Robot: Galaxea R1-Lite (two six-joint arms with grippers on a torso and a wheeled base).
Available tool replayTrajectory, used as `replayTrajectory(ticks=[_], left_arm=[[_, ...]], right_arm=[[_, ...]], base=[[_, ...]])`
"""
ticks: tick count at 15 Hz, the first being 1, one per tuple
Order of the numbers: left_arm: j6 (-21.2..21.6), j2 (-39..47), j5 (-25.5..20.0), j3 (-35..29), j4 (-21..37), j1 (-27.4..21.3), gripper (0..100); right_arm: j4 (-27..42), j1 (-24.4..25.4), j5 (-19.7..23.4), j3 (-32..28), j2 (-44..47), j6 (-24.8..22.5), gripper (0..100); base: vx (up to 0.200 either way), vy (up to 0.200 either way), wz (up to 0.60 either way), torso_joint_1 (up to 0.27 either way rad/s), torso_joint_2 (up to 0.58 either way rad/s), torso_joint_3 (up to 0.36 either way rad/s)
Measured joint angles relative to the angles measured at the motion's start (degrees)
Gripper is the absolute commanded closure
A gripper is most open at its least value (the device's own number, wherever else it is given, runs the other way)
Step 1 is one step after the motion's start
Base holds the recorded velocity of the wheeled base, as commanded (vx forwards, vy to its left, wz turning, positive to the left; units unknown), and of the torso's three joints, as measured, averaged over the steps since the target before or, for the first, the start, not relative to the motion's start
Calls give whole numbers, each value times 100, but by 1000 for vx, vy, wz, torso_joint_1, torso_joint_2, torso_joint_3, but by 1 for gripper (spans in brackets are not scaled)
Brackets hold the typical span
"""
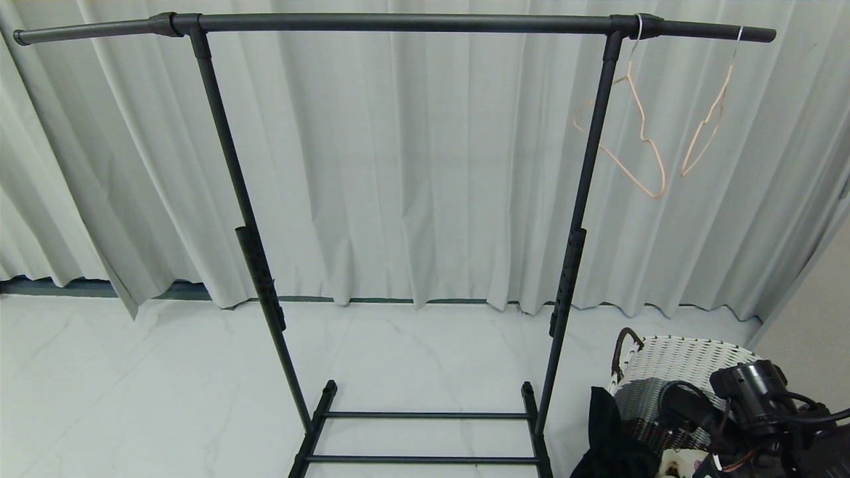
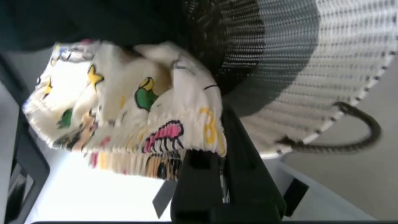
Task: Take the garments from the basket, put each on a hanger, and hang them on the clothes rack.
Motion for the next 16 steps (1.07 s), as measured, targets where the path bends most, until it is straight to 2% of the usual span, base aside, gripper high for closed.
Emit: replayTrajectory(ticks=[3,5,6,7,9,10,11,16], left_arm=[[65,0,-9,0,0,0,0],[74,0,-9,0,0,0,0],[69,0,-11,0,0,0,0],[72,0,-11,0,0,0,0],[177,0,-15,0,0,0,0],[226,0,-20,0,0,0,0],[228,0,-22,0,0,0,0],[208,0,-20,0,0,0,0]], right_arm=[[678,67,-17,101,-822,-11,100],[1727,144,-11,-63,-1631,-9,100],[2541,177,-4,-317,-2105,-4,100],[3376,201,11,-692,-2525,2,100],[4955,293,40,-1691,-3313,38,100],[5485,386,51,-2164,-3629,79,100],[5930,516,57,-2592,-3897,126,100],[7121,1191,63,-4353,-4354,187,100]], base=[[0,0,0,0,0,0],[0,0,0,0,0,0],[0,0,0,0,0,0],[0,0,0,0,0,0],[-200,0,0,-2,0,2],[-200,0,0,12,-2,7],[-200,0,0,7,2,-2],[-200,0,0,1,1,3]])
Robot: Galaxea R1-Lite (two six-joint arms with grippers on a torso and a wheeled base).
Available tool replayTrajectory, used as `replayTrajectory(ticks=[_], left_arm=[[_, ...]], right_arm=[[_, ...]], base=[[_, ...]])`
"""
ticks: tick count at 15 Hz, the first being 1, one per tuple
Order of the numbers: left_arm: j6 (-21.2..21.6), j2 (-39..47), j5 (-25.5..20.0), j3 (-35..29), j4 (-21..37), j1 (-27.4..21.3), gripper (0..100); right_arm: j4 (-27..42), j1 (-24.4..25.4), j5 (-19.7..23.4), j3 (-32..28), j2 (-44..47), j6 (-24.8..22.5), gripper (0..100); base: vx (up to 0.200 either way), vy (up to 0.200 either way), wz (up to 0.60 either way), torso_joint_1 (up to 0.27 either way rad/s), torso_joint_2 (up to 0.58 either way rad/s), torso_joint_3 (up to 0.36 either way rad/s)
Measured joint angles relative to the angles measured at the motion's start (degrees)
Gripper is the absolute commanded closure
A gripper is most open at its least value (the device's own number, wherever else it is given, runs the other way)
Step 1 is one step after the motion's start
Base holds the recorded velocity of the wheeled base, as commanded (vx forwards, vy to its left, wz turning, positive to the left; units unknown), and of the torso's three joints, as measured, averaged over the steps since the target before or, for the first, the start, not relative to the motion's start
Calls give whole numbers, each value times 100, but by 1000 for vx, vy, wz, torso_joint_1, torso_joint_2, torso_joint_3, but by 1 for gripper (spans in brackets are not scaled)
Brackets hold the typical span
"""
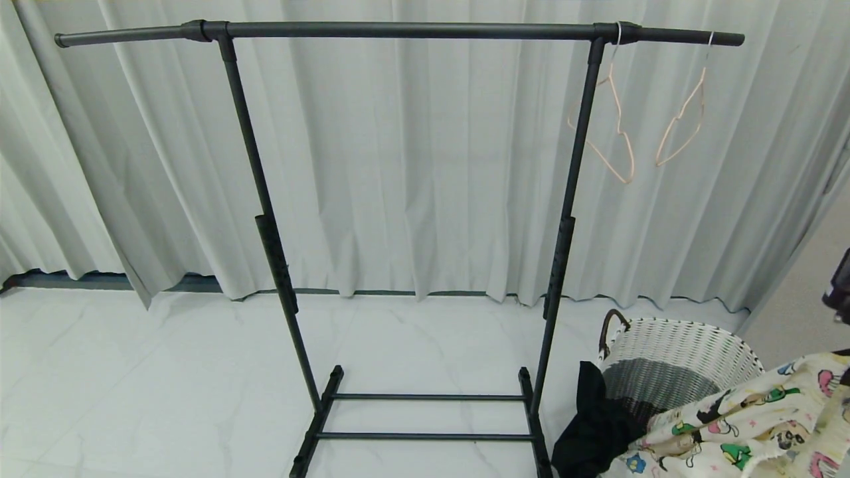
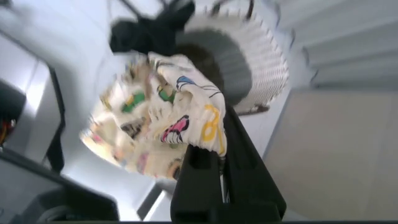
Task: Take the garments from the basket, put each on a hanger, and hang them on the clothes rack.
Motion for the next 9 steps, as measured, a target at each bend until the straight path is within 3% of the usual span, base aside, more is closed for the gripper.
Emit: replayTrajectory(ticks=[4,9], left_arm=[[-66,0,-2,0,-2,2,0],[15,0,-2,0,0,0,0]], right_arm=[[202,549,-4,-934,221,178,100],[187,1460,95,-1888,750,1289,100]], base=[[0,0,0,0,0,0],[0,0,0,0,0,0]])
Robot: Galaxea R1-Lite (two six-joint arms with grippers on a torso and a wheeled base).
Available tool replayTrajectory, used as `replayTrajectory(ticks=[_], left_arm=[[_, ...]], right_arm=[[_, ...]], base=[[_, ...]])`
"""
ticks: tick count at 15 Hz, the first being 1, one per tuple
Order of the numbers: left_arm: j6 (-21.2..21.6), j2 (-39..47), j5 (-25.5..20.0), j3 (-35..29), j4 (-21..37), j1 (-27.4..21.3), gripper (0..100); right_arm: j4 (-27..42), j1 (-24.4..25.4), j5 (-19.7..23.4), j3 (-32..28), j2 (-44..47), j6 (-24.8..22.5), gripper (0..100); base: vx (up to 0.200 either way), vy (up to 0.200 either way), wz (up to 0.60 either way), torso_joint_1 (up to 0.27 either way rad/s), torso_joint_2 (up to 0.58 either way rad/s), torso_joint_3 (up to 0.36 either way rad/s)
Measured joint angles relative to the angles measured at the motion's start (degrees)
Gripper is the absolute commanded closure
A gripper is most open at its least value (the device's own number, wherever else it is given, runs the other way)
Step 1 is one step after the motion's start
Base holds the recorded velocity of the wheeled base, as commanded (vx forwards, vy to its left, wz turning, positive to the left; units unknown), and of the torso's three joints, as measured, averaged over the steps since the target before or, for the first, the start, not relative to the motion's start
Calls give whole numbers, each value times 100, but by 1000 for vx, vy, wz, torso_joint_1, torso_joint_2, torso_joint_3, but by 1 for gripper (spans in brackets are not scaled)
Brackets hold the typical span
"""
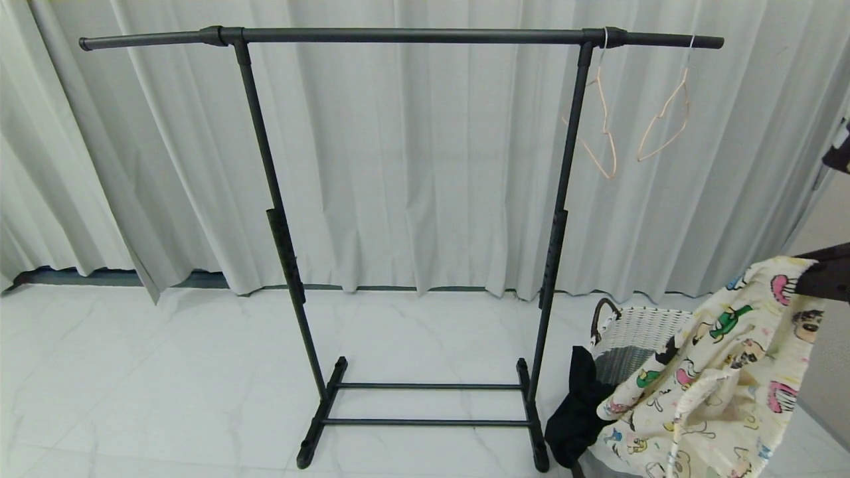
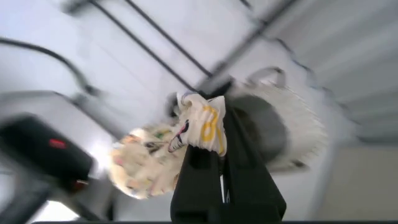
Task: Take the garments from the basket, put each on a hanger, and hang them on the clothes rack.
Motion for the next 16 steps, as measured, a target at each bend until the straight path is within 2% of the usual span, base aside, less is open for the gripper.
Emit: replayTrajectory(ticks=[2,5,6,7,11,14,16], left_arm=[[49,0,-4,0,0,0,0],[-13,11,-79,-20,-38,-11,0],[-145,90,-202,-193,-51,-44,0],[-302,258,-277,-451,-90,-90,0],[-662,2232,-458,-2050,-288,-407,0],[-761,4059,-483,-3181,-357,-1168,0],[-955,5204,-200,-3850,-401,-1858,0]], right_arm=[[-6,146,499,-300,204,474,100],[-33,190,1100,-444,396,1005,100],[-127,191,1365,-503,477,1221,100],[-202,196,1447,-535,553,1317,100],[-879,180,1507,-503,1141,1609,100],[-1914,158,1477,-319,1740,1814,100],[-2075,78,1467,-254,2053,1847,100]], base=[[0,0,0,0,0,0],[0,0,0,0,0,0],[0,0,0,0,0,0],[0,0,0,0,0,0],[0,0,0,0,0,0],[0,0,0,0,0,0],[0,0,0,0,0,0]])
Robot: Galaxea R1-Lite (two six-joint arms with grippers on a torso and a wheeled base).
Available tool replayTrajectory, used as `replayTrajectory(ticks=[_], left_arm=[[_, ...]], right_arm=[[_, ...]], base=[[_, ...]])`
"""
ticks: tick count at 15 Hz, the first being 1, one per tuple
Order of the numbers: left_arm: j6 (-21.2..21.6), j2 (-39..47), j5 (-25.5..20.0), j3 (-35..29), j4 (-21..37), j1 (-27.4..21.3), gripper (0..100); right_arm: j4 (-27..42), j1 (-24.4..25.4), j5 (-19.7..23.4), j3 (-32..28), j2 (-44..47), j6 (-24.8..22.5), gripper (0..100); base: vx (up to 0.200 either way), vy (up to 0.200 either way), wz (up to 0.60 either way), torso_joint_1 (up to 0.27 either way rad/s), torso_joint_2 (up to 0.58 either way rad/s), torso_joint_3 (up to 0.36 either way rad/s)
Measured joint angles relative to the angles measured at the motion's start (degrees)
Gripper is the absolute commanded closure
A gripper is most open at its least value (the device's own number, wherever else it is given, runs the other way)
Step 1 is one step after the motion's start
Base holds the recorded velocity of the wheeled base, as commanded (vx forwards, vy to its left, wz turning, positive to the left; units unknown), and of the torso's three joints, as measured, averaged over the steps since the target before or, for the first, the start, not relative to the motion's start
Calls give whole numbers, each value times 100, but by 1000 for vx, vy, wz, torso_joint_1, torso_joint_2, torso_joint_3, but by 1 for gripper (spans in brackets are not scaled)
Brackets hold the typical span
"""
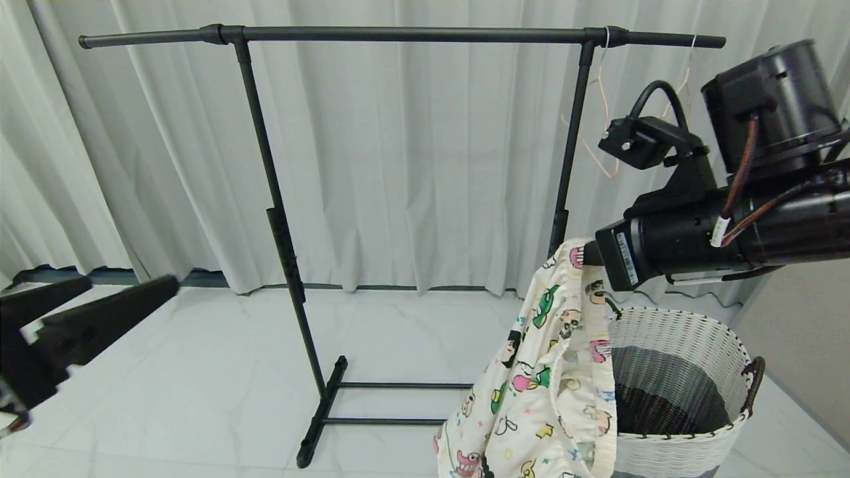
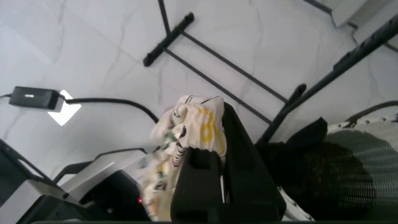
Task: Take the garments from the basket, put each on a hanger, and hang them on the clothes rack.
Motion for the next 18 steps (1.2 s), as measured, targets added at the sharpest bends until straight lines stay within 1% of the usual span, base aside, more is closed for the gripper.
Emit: replayTrajectory(ticks=[2,4,5,7,9,11,13,16,17,18], left_arm=[[-364,1143,541,-723,-33,-923,0],[-730,2077,908,-1211,-38,-1773,0],[-976,2499,1013,-1376,-38,-2182,0],[-1380,3163,1089,-1531,-49,-2670,0],[-1708,3749,1108,-1584,-202,-2949,0],[-1869,4258,1114,-1593,-475,-3133,0],[-1894,4628,1114,-1584,-691,-3233,0],[-1960,4929,989,-1517,-722,-3406,0],[-1976,4977,798,-1468,-725,-3462,0],[-1985,5049,741,-1442,-733,-3515,0]], right_arm=[[-41,-96,-4,17,188,0,100],[-68,-184,-1,20,276,0,100],[-151,-207,0,17,315,0,100],[-460,-243,-1,9,425,0,100],[-674,-257,-4,9,563,11,100],[-811,-260,-4,-63,719,44,100],[-830,-238,2,-145,819,49,100],[-840,-72,10,-302,909,51,100],[-835,5,2,-317,920,77,100],[-837,138,2,-325,920,163,100]], base=[[0,0,0,0,0,0],[0,0,0,0,0,0],[0,0,0,0,0,0],[0,0,0,0,0,0],[0,0,0,0,0,0],[0,0,0,0,0,0],[0,0,0,0,0,0],[0,0,0,0,0,0],[0,0,0,0,0,0],[0,0,0,0,0,0]])
